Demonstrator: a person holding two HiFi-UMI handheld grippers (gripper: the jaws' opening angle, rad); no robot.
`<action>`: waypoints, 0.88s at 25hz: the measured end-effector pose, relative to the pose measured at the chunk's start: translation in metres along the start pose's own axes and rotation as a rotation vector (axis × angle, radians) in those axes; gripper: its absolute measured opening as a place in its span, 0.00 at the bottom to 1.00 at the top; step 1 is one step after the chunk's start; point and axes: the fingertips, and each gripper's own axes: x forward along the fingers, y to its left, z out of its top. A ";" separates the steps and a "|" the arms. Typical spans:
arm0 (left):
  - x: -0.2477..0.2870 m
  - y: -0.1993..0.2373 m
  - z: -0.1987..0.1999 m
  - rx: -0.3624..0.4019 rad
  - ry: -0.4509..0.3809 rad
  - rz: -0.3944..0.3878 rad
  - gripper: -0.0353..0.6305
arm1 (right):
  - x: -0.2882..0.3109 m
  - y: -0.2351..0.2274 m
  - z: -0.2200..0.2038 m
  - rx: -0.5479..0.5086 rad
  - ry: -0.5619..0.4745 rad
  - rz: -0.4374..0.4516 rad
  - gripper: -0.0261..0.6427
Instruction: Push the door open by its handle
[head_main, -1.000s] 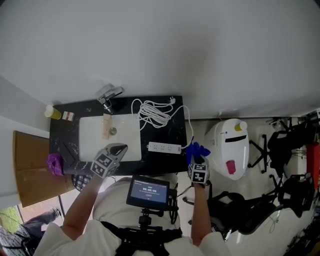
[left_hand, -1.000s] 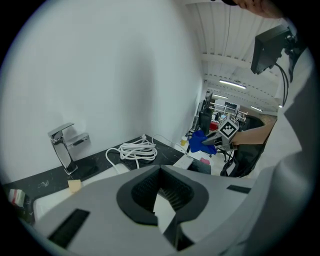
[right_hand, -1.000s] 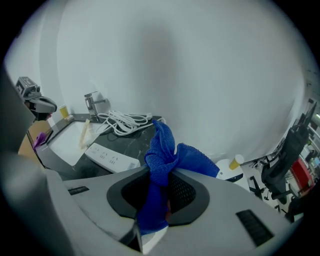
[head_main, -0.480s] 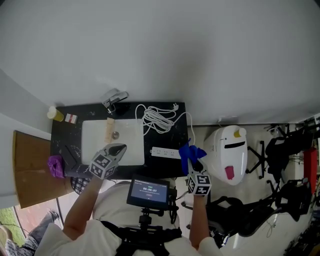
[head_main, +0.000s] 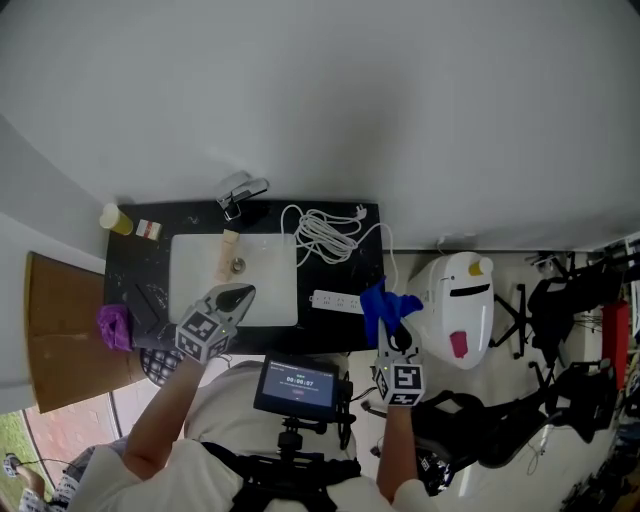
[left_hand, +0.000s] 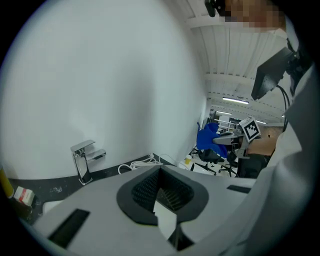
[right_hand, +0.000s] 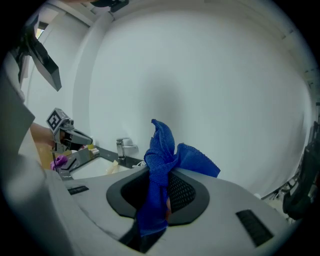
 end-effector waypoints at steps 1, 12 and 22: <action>-0.003 -0.001 0.002 0.008 -0.007 -0.001 0.06 | -0.003 0.006 0.004 -0.015 -0.010 0.002 0.14; -0.018 -0.040 -0.005 0.063 -0.023 -0.027 0.06 | -0.039 0.042 0.003 -0.093 -0.065 0.012 0.14; -0.018 -0.061 -0.035 0.038 0.015 -0.011 0.06 | -0.024 0.066 -0.056 -0.188 0.043 0.115 0.14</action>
